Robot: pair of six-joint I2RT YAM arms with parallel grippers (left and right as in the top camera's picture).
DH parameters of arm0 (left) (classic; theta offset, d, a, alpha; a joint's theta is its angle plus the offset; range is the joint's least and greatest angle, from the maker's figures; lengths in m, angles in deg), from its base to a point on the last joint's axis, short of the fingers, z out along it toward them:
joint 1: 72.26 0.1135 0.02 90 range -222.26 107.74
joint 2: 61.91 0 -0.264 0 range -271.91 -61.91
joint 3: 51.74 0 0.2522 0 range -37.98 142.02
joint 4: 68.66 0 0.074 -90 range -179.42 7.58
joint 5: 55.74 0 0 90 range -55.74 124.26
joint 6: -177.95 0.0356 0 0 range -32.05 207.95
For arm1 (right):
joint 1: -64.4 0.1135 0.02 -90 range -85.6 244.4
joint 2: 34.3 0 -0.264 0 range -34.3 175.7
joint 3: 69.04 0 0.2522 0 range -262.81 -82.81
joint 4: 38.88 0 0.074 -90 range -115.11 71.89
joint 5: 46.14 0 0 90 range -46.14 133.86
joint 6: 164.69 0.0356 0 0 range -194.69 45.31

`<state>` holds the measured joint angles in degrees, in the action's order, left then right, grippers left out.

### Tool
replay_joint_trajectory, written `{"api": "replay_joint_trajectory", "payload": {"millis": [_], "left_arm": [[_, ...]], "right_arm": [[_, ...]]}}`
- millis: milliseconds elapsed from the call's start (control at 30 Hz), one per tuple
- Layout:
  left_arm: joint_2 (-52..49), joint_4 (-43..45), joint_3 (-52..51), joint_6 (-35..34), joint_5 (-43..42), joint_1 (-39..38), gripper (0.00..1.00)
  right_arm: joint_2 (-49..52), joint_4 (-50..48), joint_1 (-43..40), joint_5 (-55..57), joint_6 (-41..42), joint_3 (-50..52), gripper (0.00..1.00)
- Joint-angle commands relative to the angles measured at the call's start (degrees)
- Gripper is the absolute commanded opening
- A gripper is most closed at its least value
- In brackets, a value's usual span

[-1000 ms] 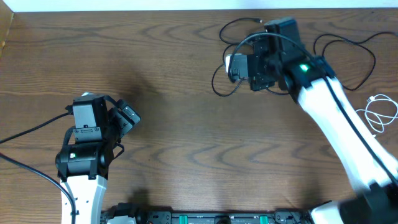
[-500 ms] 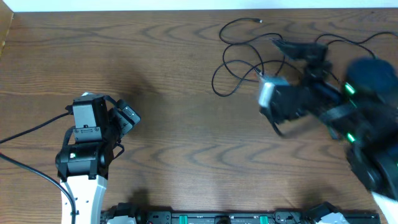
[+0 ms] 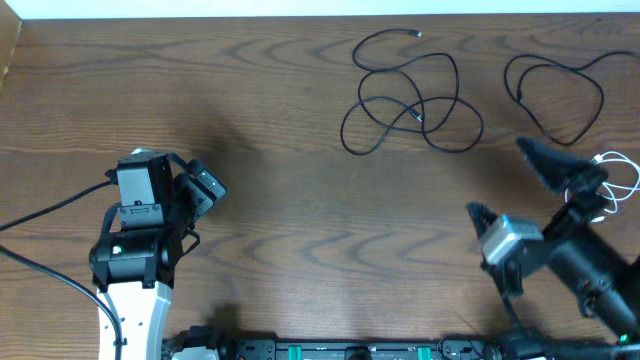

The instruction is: Untangle cables

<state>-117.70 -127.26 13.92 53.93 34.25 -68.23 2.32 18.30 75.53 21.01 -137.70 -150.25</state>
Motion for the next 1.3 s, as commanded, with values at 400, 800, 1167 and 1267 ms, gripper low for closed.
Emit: {"api": "replay_joint_trajectory", "payload": {"millis": [400, 800, 1167, 1267], "left_arm": [[-0.07, -0.13, 0.83, 0.98, 0.7, 0.24, 1.0], [-0.07, -0.13, 0.83, 0.98, 0.7, 0.24, 1.0], [-0.07, -0.13, 0.83, 0.98, 0.7, 0.24, 1.0], [-0.07, -0.13, 0.83, 0.98, 0.7, 0.24, 1.0]], "right_arm": [[-20.96, -0.61, -8.33, -9.94, 1.27, 13.16, 0.99], [-32.81, -2.1, -14.19, -16.68, 1.29, 11.08, 0.99], [-35.89, -2.97, -15.19, -6.86, 1.2, 2.91, 0.99], [-36.2, -2.91, -15.67, -2.84, 1.25, 0.76, 0.99]]}}
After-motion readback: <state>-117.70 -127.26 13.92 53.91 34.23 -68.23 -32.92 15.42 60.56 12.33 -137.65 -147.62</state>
